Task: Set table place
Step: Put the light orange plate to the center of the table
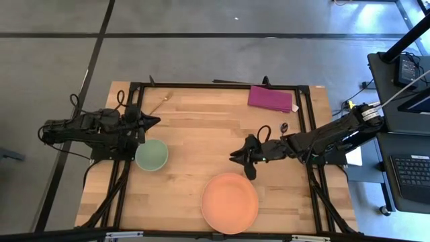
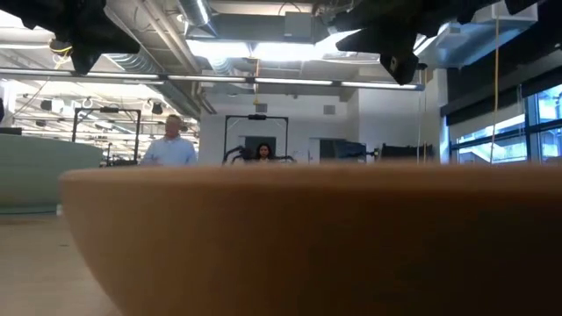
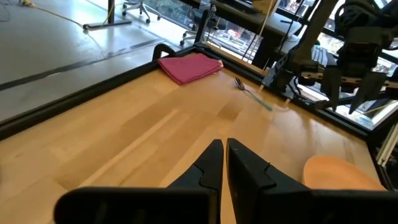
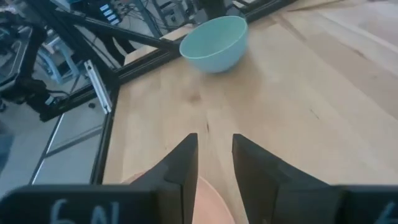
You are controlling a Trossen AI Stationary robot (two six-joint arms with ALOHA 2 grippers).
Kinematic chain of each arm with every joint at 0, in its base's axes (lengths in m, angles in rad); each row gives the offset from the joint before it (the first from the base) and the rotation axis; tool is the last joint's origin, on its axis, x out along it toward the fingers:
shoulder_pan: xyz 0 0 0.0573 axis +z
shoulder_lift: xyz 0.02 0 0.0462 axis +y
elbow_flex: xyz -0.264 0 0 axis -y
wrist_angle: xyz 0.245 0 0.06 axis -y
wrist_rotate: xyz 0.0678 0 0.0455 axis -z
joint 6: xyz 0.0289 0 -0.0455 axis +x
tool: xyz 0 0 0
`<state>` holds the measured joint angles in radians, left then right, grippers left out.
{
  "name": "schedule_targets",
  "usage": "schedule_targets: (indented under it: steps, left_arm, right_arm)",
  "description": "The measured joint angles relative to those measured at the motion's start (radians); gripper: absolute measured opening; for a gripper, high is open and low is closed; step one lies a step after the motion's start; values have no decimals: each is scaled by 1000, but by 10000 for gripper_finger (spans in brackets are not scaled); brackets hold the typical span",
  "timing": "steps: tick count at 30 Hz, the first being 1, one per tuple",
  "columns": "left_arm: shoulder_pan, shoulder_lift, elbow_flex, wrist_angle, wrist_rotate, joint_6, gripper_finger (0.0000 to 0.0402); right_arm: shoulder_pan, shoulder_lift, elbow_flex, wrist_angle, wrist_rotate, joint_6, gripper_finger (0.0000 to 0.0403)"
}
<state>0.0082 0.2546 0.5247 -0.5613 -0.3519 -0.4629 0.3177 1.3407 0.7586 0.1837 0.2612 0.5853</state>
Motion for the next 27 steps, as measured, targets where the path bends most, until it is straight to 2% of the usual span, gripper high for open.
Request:
schedule_targets:
  steps: [7,12,14,16,20,27]
  left_arm:
    - [0,0,0,0,-3,0,6]
    - [0,0,0,7,-4,1,2]
    - [0,0,0,20,-4,1,1]
    - [0,0,0,25,-4,1,1]
    - [0,0,0,28,-4,22,9]
    - [0,0,0,33,-4,27,25]
  right_arm:
    - [-3,0,0,6,3,11,101]
    - [-31,-2,0,49,167,36,101]
    - [-38,-2,0,48,188,57,101]
    - [-49,-2,0,46,142,91,101]
    - [-81,-1,0,45,-40,91,101]
    - [-101,-2,0,-27,-105,35,101]
